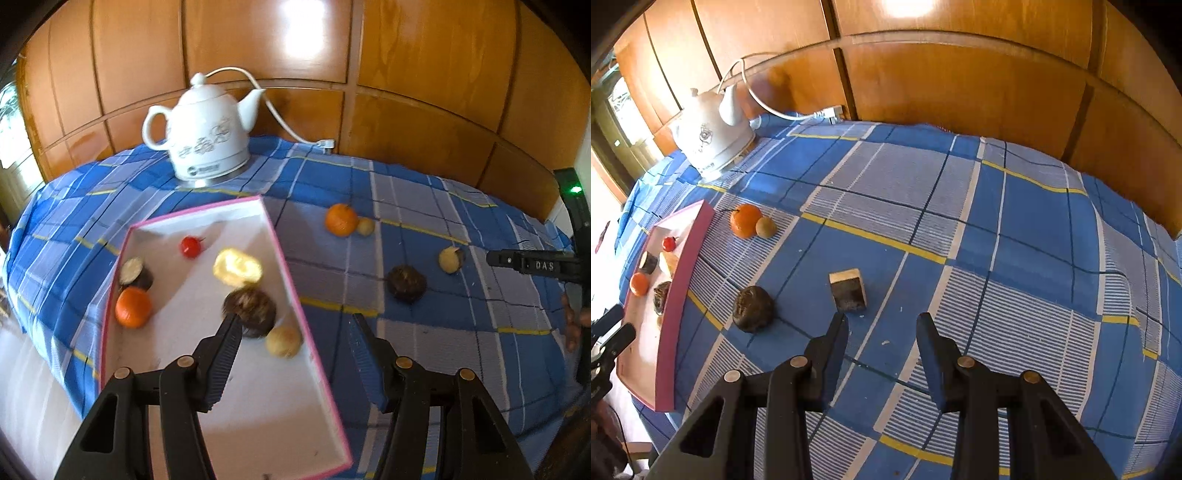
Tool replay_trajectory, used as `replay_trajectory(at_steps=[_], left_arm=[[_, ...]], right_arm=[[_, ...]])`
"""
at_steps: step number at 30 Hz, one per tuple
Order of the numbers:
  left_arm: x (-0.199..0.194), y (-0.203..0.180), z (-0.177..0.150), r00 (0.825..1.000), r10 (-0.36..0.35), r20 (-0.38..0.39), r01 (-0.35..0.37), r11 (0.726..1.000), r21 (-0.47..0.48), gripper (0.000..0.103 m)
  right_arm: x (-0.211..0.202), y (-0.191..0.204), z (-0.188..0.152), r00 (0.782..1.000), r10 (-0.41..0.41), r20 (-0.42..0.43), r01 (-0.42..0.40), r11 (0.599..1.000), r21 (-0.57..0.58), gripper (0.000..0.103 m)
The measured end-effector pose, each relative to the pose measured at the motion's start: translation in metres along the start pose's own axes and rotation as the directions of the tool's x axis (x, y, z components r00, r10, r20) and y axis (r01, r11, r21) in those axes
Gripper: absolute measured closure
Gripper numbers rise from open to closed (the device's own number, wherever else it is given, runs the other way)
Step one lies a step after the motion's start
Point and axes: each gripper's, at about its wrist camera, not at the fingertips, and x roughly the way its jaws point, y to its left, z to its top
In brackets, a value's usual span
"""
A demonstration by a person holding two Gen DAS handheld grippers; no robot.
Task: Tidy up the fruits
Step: 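Move both grippers back toward the remaining fruits on the cloth, then close the left gripper on the mandarin orange on the cloth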
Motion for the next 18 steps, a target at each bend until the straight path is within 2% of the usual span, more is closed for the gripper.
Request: replay_trajectory(at_steps=[8,12,18], left_arm=[[0.03,-0.01,0.042,0.995,-0.096,-0.02,0.096,0.995,-0.012,0.043],[0.056,-0.015,0.058,0.991,-0.125,-0.054,0.125,0.992,-0.013,0.051],[0.087,-0.016,0.076,0.976,-0.197,-0.096,0.187,0.977,-0.102,0.05]], right_arm=[[-0.006,-0.005,0.005,1.0,0.004,0.024,-0.005,1.0,0.024,0.064],[-0.008,-0.008,0.006,1.0,0.002,0.029,-0.003,0.999,0.037,0.064],[-0.006,-0.007,0.006,1.0,0.0,0.02,-0.001,0.999,0.032,0.064]])
